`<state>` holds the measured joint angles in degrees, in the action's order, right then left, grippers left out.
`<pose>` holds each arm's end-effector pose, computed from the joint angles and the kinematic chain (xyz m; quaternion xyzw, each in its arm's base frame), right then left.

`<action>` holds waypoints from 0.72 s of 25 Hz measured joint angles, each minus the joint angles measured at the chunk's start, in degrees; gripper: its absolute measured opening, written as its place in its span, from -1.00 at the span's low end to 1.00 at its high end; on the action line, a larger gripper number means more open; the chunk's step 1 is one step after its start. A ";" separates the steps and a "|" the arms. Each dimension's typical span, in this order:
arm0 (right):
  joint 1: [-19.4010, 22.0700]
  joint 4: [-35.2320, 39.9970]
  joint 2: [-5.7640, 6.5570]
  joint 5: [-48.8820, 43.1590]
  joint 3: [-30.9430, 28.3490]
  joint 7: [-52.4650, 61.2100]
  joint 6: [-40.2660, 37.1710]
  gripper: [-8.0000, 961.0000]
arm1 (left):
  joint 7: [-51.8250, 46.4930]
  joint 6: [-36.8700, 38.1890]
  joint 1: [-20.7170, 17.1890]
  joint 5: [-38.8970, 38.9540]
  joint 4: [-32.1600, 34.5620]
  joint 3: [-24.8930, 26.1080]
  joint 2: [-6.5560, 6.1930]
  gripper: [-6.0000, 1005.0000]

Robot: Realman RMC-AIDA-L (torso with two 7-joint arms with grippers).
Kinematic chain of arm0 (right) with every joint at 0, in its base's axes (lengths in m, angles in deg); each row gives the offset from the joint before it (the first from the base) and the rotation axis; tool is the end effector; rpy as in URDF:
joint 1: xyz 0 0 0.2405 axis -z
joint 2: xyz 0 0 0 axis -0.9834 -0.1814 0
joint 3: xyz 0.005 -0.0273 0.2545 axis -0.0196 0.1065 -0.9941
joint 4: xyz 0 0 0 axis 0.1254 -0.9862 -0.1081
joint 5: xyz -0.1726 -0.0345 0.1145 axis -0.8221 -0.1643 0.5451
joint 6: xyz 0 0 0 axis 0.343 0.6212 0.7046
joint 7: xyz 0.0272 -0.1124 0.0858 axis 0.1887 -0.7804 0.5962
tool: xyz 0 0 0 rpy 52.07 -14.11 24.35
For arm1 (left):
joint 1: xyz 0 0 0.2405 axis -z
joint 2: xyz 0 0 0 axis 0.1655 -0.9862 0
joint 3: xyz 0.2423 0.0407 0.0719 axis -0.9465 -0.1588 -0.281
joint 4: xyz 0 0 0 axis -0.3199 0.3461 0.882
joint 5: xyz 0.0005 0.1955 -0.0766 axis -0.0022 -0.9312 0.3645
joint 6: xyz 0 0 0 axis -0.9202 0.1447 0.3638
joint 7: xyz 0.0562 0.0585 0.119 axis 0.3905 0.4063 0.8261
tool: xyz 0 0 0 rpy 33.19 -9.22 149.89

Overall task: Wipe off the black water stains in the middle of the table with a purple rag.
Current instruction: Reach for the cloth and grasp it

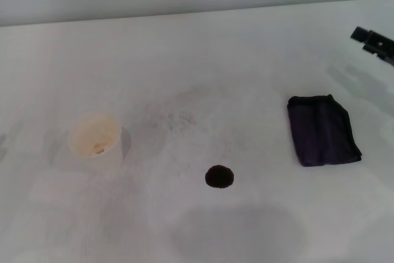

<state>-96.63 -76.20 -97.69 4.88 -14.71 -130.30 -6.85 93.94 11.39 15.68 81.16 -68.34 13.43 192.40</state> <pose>0.3762 0.3153 0.0711 -0.6692 0.5543 0.3956 0.2974 -0.3888 0.2386 0.0287 -0.7567 -0.1694 -0.2287 0.5886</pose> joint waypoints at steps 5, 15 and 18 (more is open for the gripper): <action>-3.07 -2.19 3.14 -11.64 -0.28 9.90 1.69 0.34 | 0.63 0.41 1.23 0.02 0.01 2.09 -0.05 0.74; -5.99 -26.13 4.83 -49.99 -5.05 39.43 2.06 0.33 | 1.59 0.52 3.43 -0.10 -0.17 3.46 -0.08 0.74; -7.30 -33.29 1.86 -66.01 -10.71 48.65 4.88 0.32 | 1.61 0.57 3.87 -0.16 -0.26 3.50 -0.13 0.74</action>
<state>-103.93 -109.48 -95.83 -61.13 -25.42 -81.64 -1.97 95.54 11.96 19.56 81.00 -68.60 16.93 192.26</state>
